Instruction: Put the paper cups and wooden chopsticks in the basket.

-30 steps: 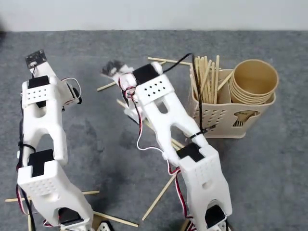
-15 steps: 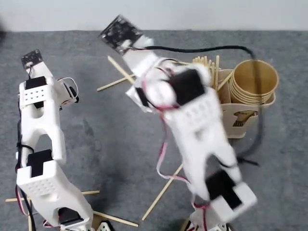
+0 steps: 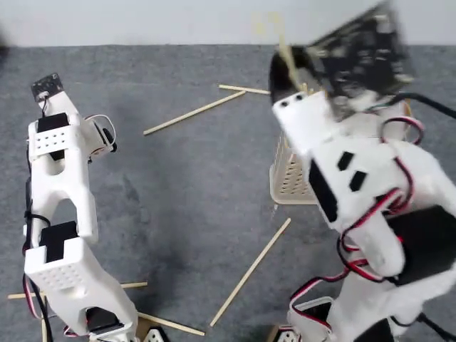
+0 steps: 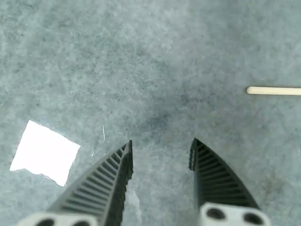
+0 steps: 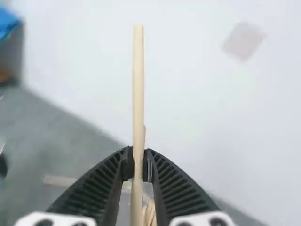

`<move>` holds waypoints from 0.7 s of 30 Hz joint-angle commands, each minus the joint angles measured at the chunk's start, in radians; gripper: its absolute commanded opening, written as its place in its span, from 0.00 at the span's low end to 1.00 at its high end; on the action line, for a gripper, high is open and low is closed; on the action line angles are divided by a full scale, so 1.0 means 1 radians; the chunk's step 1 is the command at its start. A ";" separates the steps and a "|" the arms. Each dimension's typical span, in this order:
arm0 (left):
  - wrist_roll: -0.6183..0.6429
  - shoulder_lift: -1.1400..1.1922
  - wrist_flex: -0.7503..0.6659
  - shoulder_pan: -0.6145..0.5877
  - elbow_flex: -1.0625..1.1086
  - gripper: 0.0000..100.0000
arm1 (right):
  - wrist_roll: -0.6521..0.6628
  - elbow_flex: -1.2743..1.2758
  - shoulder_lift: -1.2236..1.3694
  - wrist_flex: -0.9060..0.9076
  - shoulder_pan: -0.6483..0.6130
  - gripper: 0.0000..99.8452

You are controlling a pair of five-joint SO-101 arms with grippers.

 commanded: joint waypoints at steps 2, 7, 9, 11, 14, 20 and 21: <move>0.005 -0.012 -0.020 -0.002 -0.005 0.20 | -0.069 -0.040 -0.025 -0.136 0.087 0.01; 0.005 -0.012 -0.020 -0.002 -0.005 0.20 | -0.124 0.043 -0.028 -0.282 0.157 0.01; 0.005 -0.012 -0.020 -0.002 -0.005 0.20 | -0.135 0.127 -0.035 -0.337 0.170 0.01; 0.005 -0.012 -0.020 -0.002 -0.005 0.20 | -0.137 0.218 -0.036 -0.409 0.193 0.01; 0.005 -0.012 -0.021 -0.002 -0.005 0.20 | -0.169 0.362 -0.036 -0.559 0.231 0.01; 0.006 -0.015 -0.058 -0.002 0.018 0.20 | -0.190 0.626 -0.077 -0.700 0.245 0.01; 0.006 -0.015 -0.060 -0.002 0.019 0.20 | -0.190 0.675 -0.094 -0.719 0.245 0.01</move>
